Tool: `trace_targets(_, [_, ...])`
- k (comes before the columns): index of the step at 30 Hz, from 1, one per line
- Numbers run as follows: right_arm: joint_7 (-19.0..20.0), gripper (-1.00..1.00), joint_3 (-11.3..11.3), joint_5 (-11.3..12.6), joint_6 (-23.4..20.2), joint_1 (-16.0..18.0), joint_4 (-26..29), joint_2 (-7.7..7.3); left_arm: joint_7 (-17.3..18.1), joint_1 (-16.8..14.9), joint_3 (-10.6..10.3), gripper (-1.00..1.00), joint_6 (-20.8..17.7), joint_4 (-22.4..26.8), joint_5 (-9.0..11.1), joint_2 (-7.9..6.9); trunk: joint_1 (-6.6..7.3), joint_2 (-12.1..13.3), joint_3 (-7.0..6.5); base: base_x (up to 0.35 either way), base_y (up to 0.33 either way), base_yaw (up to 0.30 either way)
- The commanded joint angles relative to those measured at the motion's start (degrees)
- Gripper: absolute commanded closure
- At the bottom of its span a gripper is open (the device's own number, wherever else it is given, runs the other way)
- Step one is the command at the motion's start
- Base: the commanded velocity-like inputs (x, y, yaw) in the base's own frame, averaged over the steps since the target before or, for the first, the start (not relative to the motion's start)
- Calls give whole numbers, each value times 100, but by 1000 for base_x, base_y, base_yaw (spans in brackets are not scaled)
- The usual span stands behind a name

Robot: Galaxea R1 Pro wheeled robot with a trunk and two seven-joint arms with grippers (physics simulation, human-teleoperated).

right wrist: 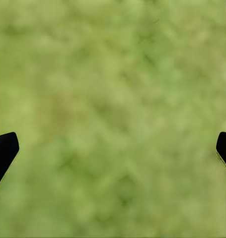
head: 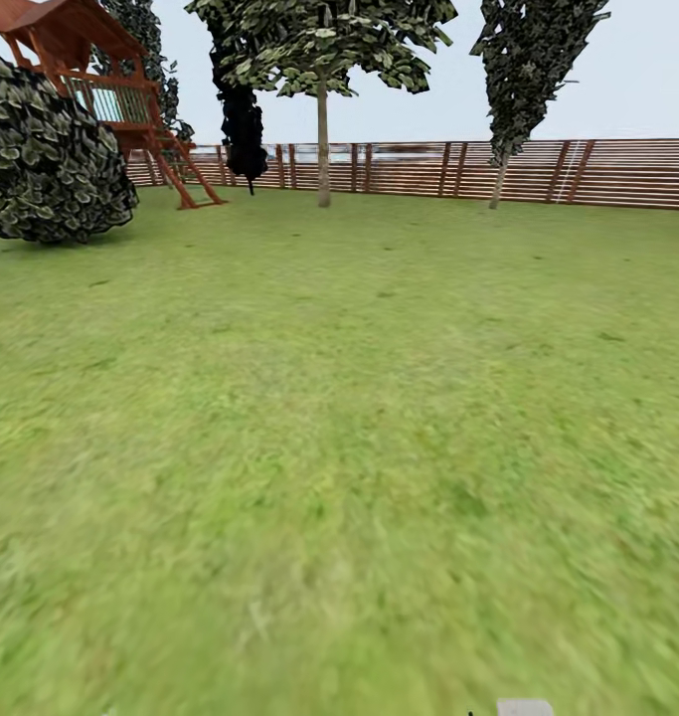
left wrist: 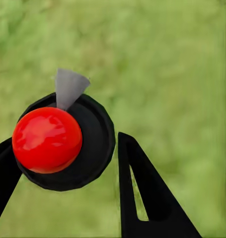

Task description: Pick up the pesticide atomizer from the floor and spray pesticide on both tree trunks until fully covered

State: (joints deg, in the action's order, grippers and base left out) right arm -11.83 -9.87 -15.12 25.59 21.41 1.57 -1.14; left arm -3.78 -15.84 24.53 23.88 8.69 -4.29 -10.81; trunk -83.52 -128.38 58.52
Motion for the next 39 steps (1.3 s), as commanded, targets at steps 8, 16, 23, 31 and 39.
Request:
trace_targets(8, [-21,-100,-41,-61,16,4,-7,0,-35,-3,19,100,20,-7,-46,-6,-3,-2,5,335,0,0])
trace_targets(16, [-21,-100,-41,-61,16,4,-7,0,-35,-5,11,100,20,-7,-46,-2,-3,-2,5,335,0,0])
trace_targets(23, [-21,-100,-41,-61,16,4,-7,0,-35,1,8,100,20,-24,-40,-1,-3,-2,5,335,0,0])
trace_targets(31, [-21,-100,-41,-61,16,4,-7,0,-35,2,7,100,20,-23,-46,0,-3,-2,5,336,0,0])
trace_targets(39, [-21,-100,-41,-61,16,6,-7,0,-35,2,19,100,20,-25,-26,-5,-3,-2,5,337,0,0])
